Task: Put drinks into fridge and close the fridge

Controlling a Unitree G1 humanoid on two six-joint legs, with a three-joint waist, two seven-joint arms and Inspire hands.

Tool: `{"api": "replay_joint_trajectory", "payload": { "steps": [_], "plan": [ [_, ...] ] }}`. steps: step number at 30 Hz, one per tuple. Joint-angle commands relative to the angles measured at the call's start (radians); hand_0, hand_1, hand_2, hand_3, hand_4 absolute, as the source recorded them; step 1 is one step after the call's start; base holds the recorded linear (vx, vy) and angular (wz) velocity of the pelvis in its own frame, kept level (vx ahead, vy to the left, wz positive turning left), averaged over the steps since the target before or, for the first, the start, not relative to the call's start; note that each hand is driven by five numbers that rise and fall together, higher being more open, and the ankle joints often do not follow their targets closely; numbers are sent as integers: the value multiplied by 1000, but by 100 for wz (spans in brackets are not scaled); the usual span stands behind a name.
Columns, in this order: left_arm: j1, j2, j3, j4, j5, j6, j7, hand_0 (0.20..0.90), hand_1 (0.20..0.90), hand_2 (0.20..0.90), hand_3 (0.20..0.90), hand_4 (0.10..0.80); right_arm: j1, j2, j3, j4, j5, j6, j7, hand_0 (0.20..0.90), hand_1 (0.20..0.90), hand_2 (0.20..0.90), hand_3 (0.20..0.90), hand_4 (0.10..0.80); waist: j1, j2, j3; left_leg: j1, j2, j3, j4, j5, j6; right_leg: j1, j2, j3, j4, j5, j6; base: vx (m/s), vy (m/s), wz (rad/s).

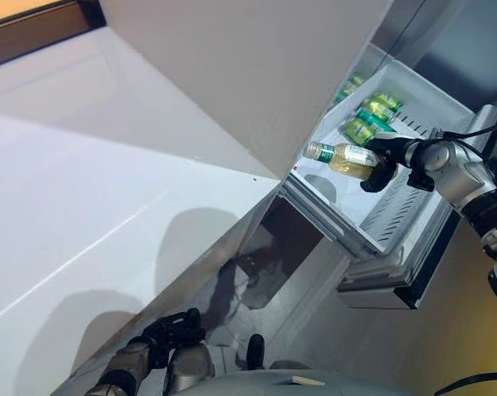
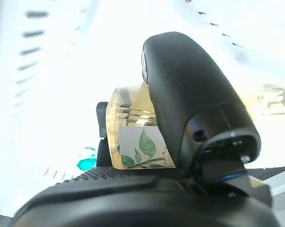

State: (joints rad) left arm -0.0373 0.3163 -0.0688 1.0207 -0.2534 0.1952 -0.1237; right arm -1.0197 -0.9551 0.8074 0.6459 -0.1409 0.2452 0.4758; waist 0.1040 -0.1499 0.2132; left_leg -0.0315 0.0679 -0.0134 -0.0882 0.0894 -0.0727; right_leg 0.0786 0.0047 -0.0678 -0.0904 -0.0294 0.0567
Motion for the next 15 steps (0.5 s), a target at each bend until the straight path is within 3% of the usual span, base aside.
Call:
{"api": "replay_joint_trajectory", "payload": {
  "steps": [1, 9, 15],
  "plan": [
    [64, 197, -12, -20, 1, 76, 82, 900, 900, 900, 900, 800, -263, -34, -8, 66, 16, 69, -24, 300, 300, 300, 200, 100, 35, -7, -38, -21, -100, -7, 9, -83, 87, -114, 51, 4, 6, 94, 27, -85, 11, 9],
    [13, 250, -25, -68, -47, 98, 39, 900, 900, 900, 900, 800, -260, 28, -80, 224, 120, 199, 23, 300, 300, 300, 200, 100, 50, 23, 23, -96, -113, -10, 18, -66, 87, -185, 44, -16, 19, 103, 14, -120, 13, 8],
    [-18, 249, -47, -66, -75, 79, 19, 900, 900, 900, 900, 800, -263, 83, -104, 319, 95, 210, 14, 300, 300, 300, 200, 100, 57, 55, 64, -136, -122, -11, 26, -55, 85, -223, 35, -24, 30, 103, 5, -100, 43, -1]
  ]
}}
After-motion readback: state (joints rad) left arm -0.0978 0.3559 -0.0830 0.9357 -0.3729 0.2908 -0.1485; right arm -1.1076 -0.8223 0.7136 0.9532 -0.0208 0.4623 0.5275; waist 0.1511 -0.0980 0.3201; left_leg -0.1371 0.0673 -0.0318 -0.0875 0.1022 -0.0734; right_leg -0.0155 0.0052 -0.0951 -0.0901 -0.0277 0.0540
